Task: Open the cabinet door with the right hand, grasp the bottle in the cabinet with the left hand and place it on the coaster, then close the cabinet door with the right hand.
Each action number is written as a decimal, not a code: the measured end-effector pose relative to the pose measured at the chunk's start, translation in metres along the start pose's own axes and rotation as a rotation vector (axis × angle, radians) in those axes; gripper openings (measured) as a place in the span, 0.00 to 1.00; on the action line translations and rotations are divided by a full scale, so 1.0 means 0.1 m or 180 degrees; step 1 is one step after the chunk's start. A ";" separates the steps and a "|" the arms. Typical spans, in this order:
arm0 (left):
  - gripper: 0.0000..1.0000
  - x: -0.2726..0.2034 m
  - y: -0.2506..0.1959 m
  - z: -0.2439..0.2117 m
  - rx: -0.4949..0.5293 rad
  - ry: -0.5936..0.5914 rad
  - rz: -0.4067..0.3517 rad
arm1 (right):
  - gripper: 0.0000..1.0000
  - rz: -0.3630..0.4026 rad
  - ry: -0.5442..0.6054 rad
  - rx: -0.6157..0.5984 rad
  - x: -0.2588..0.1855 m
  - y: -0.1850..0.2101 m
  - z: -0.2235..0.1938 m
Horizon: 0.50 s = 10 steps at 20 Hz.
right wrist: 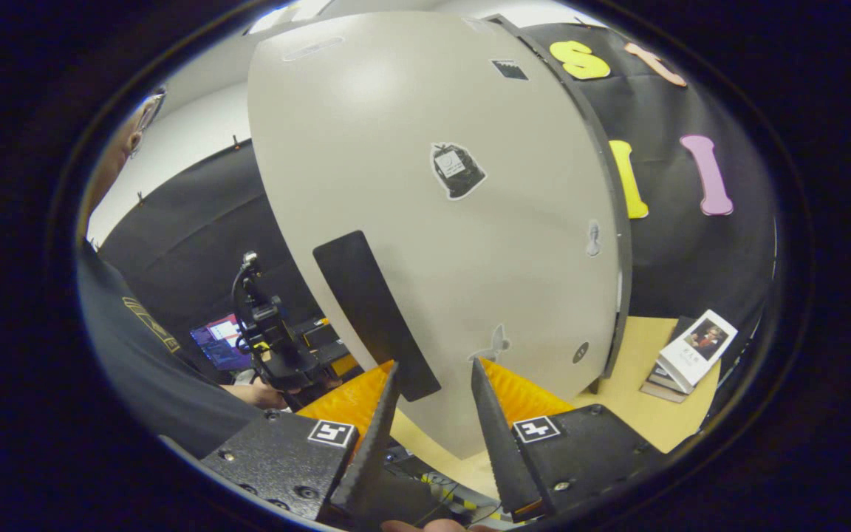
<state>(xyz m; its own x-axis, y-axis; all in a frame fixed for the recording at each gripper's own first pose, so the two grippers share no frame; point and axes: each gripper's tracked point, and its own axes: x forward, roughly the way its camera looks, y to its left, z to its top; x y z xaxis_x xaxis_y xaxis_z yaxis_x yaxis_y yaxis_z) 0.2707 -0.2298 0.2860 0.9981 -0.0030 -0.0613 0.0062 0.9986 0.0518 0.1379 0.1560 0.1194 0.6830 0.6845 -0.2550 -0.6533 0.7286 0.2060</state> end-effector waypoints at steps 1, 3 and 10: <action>0.96 -0.01 0.06 0.00 0.0000 -0.0004 0.0058 | 0.65 0.0039 0.0018 -0.0026 0.07 -0.02 0.02; 0.96 -0.06 0.13 -0.04 0.0016 -0.0007 0.0123 | 0.65 0.0107 0.0069 -0.0083 0.17 0.01 0.04; 0.96 -0.14 0.45 -0.19 -0.0085 0.0031 0.0232 | 0.65 0.0021 0.0110 -0.0146 0.57 -0.05 0.19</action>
<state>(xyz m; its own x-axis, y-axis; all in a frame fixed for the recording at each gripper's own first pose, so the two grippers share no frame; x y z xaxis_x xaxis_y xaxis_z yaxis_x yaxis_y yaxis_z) 0.2560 -0.1836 0.2701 0.9952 0.0702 -0.0681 -0.0683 0.9972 0.0300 0.1863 0.1915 0.1213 0.6675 0.6873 -0.2865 -0.6725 0.7216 0.1645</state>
